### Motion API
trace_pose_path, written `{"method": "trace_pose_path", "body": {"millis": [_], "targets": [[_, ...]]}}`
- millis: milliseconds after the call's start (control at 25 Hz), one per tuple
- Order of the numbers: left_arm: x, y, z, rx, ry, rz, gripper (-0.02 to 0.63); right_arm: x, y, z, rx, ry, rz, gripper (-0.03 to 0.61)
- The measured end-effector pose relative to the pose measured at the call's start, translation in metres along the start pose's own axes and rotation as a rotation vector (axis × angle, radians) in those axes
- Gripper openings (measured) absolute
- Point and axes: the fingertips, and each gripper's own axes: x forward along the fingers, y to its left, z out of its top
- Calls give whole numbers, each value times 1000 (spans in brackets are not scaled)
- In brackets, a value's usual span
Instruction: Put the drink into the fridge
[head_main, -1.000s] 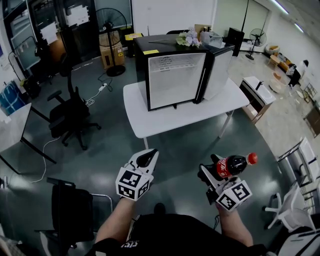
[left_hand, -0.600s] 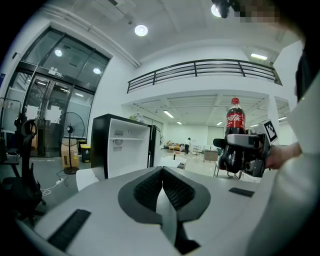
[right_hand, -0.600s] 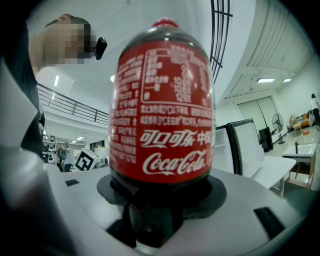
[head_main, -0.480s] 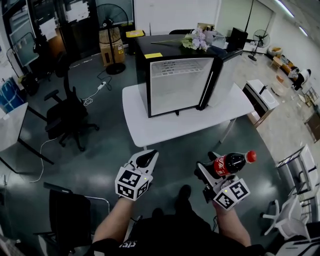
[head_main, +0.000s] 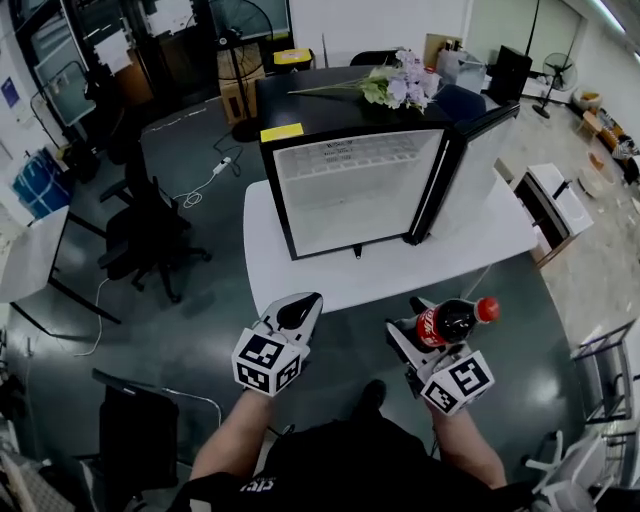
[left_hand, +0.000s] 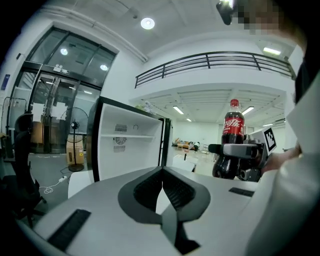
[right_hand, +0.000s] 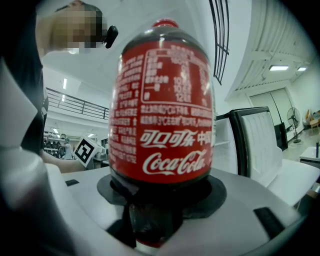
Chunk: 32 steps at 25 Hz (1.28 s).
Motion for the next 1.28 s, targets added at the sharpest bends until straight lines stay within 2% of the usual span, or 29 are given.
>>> {"method": "trace_pose_path", "body": {"millis": [160, 360, 600, 760, 1040, 1280], "targets": [[53, 8, 12, 6, 13, 24, 14, 18, -51, -4, 6, 27, 27, 267], [87, 25, 18, 6, 19, 50, 14, 40, -93, -5, 14, 49, 32, 267], [97, 57, 15, -23, 2, 22, 14, 73, -97, -8, -5, 83, 17, 267], [98, 76, 8, -11, 4, 1, 14, 94, -96, -7, 0, 77, 8, 267], [115, 88, -1, -35, 19, 27, 14, 114, -115, -17, -2, 107, 28, 267], [137, 82, -9, -55, 58, 86, 14, 103, -150, -35, -30, 142, 56, 267]]}}
